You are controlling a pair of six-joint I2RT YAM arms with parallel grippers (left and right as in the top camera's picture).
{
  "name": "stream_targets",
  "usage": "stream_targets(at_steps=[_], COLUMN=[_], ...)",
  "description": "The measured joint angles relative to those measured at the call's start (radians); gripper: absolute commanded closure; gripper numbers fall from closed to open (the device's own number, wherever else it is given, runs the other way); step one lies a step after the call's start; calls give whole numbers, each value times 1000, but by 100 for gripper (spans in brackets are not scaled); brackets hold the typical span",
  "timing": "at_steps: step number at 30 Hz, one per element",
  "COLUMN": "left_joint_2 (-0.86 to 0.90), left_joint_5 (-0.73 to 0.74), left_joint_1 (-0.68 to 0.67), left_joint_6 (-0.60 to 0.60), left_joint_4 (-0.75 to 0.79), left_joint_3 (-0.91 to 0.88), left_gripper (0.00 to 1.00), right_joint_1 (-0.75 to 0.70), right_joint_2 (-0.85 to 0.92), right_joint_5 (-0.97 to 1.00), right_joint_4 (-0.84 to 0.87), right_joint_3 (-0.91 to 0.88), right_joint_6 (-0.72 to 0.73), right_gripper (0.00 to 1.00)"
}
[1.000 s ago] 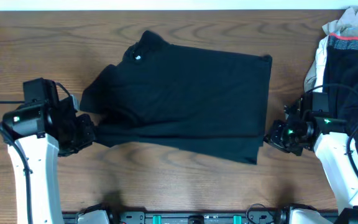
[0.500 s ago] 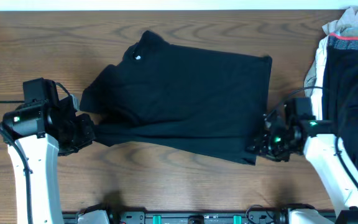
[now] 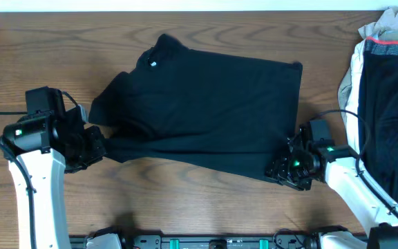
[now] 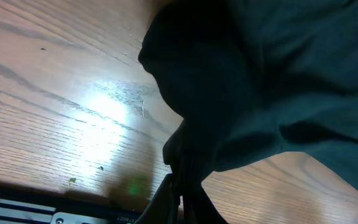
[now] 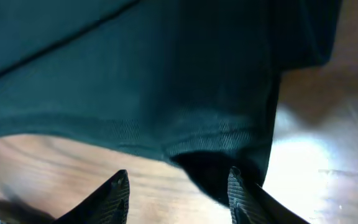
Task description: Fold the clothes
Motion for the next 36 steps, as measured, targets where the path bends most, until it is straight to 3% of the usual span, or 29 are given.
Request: stream_targets(at_steps=[6,15,23,36], left_joint_2=[0,0,0,0], left_joint_5=[0,0,0,0], left_joint_1=[0,0,0,0], left_joint_6=[0,0,0,0], left_joint_4=[0,0,0,0], left_joint_3=[0,0,0,0], left_gripper=[94,94,94,94], right_joint_1=[0,16,40,41], right_joint_2=[43,93,114,101], right_joint_5=[11,-32,-41,-47], right_joint_4=[32,78,92,80], right_joint_3=[-9,-9,-9,-9], right_joint_6=[34,35,4,-47], right_gripper=[69,69,99,99])
